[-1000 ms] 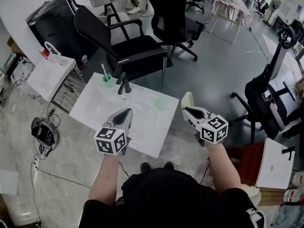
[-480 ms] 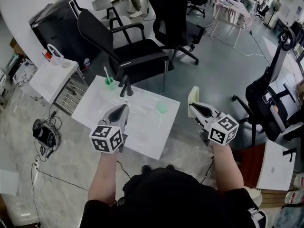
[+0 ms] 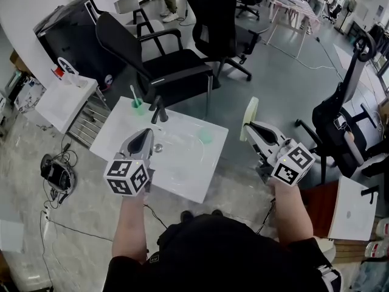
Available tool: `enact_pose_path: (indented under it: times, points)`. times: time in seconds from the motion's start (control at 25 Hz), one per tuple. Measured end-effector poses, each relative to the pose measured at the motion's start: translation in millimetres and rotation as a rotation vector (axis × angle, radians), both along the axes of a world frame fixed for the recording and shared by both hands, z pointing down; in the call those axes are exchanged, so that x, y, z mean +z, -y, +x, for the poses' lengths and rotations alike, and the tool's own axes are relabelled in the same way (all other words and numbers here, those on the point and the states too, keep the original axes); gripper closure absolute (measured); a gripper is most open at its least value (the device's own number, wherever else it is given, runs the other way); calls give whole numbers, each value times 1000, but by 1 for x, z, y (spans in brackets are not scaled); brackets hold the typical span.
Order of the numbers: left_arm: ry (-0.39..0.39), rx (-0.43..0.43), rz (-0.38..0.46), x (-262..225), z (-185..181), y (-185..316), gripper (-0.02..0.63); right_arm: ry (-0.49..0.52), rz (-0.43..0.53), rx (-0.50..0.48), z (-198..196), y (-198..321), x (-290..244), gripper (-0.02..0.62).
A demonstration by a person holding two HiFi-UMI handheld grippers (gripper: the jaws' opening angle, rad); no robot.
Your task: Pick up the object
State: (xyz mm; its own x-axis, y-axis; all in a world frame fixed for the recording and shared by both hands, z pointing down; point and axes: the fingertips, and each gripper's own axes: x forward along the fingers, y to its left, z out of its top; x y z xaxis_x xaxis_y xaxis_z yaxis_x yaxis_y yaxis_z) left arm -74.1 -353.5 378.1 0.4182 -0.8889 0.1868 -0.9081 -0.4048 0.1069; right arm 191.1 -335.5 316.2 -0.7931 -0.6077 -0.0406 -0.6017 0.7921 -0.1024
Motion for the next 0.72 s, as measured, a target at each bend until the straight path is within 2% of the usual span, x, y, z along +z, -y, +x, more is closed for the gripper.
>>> enact_pose_path:
  times: [0.2, 0.52, 0.72]
  points:
    - [0, -37, 23, -6, -13, -4, 592, 26, 63, -1, 2, -6, -13, 566]
    - [-5, -47, 19, -1, -19, 2, 592, 32, 30, 3, -4, -4, 4, 568]
    - [22, -37, 59, -22, -12, 15, 592, -4, 71, 15, -7, 9, -9, 568]
